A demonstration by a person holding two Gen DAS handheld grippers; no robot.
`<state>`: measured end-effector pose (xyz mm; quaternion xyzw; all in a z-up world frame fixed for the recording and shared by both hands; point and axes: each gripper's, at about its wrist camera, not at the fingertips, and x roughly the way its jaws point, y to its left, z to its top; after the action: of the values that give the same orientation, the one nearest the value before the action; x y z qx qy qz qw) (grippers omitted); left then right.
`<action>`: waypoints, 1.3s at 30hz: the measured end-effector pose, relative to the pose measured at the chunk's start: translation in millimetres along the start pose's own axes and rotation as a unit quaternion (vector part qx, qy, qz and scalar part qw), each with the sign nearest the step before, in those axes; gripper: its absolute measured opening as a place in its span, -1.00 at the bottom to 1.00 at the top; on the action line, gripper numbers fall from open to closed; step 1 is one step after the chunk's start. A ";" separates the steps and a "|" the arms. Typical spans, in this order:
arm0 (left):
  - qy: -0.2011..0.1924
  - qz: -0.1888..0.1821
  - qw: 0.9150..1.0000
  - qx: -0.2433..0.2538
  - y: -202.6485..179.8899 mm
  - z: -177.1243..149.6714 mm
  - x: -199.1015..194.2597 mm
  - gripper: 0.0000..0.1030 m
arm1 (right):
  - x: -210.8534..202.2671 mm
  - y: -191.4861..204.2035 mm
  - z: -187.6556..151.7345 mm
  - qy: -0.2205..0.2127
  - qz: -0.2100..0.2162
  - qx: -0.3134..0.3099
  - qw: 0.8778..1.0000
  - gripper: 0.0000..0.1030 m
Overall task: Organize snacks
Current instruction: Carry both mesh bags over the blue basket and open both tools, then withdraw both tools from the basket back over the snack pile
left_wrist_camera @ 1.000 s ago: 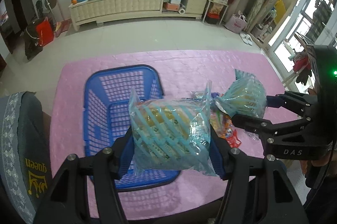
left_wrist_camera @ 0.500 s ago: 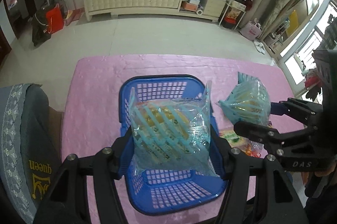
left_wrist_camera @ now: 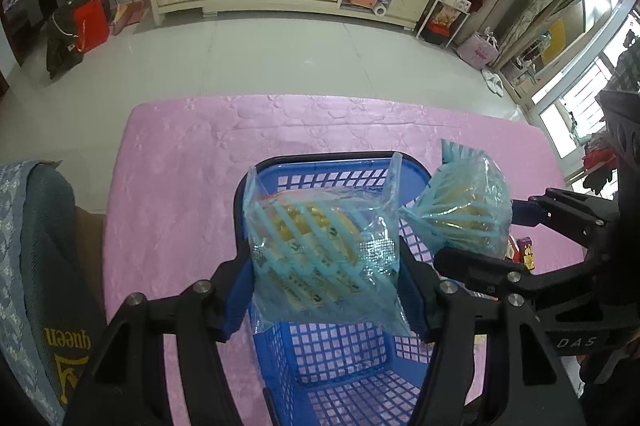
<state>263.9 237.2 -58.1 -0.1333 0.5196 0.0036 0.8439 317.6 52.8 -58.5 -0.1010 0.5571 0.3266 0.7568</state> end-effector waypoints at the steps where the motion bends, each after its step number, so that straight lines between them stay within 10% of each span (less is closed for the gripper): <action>1: 0.004 0.004 1.000 0.004 -0.2 1.6 4.8 0.21 | 1.6 0.4 1.6 -0.002 0.001 0.002 1.000 0.43; 11: 0.004 0.006 1.000 -0.008 14.9 -0.1 18.9 0.27 | 10.5 -0.2 5.2 -0.019 -0.035 -0.003 0.999 0.80; 39: -0.048 0.017 0.998 0.030 -64.5 -57.2 -78.0 0.31 | -98.2 1.1 -68.2 -0.077 -0.027 0.021 0.996 0.80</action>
<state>187.2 172.2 0.4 -0.0989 0.4808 0.0085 0.8712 247.6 -19.1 6.5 -0.0745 0.5006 0.3013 0.8081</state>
